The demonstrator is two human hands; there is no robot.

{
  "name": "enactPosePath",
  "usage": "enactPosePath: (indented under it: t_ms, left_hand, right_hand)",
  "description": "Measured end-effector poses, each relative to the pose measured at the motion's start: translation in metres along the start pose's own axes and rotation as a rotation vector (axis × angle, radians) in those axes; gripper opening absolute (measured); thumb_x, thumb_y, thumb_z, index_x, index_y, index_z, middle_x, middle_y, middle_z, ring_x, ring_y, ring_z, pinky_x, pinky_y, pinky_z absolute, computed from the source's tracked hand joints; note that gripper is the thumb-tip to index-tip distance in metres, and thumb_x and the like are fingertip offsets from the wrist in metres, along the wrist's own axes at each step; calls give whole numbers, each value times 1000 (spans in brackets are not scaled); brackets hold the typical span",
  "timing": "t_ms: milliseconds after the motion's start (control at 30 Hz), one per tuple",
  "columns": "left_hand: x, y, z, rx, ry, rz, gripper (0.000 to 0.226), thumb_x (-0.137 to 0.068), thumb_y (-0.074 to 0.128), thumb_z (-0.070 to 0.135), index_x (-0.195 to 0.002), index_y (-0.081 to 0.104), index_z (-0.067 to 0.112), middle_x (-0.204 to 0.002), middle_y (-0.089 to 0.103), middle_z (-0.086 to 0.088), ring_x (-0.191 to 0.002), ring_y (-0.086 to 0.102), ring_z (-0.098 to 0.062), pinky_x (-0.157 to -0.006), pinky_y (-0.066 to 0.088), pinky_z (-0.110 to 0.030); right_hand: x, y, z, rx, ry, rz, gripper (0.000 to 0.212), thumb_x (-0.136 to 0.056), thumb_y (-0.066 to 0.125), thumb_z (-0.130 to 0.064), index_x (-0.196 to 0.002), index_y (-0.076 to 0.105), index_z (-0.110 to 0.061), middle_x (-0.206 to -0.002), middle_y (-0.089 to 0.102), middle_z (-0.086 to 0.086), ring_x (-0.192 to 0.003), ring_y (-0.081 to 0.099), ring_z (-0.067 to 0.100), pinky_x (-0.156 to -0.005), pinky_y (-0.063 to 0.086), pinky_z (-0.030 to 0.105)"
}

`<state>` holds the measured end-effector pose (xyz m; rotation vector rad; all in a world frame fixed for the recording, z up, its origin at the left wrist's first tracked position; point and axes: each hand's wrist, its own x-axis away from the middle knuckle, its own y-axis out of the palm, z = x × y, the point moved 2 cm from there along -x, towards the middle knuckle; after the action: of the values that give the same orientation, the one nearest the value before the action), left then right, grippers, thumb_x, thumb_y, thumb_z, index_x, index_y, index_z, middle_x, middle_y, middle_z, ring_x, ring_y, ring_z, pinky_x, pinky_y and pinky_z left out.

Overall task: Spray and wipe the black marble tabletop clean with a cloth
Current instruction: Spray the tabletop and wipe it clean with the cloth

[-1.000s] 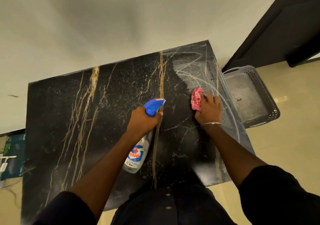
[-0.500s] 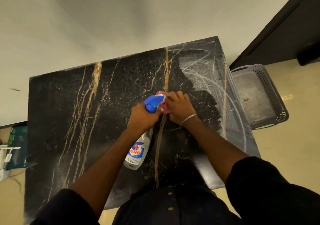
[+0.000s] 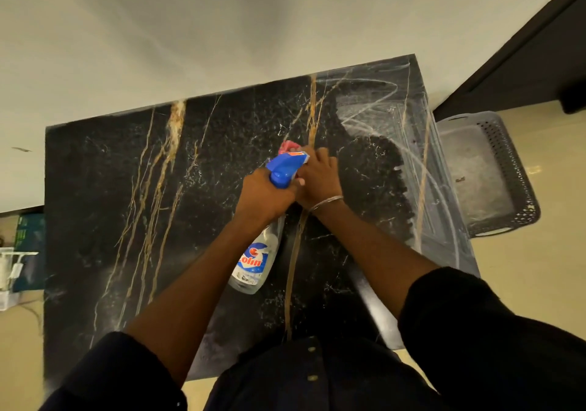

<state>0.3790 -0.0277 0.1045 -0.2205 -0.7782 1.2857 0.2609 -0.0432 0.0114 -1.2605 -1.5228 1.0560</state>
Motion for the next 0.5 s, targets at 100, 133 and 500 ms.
enactPosePath:
  t_ms: [100,133,500]
  left_hand:
    - [-6,-4,0,1,-5,4,25,-84,69,32,-99,60,14,-74,62,-1,-65,58,-8,-62,47,-18]
    - [-9,-6,0,0,-5,0,24,-83,70,31,-97,60,14,-74,63,-2,-65,58,-9,-63,49,-20]
    - [-41,-2,21,-12,56,-10,22,-83,69,28,-94,62,11,-72,61,-1,-63,58,-9,-64,50,-21]
  right_hand:
    - [-12,-7,12,46,-235,-56,51,-73,62,-28,-123,57,-19,-122,52,4,-109,45,29,-85,42,42]
    - [-16,-11,29,36,-209,-18,57,-69,61,-27,-125,55,-17,-120,53,6,-106,46,32,-83,42,42]
    - [-38,-26,76,-47,481,128,59,-72,59,-22,-129,48,-11,-125,47,14,-111,43,38,-91,41,50]
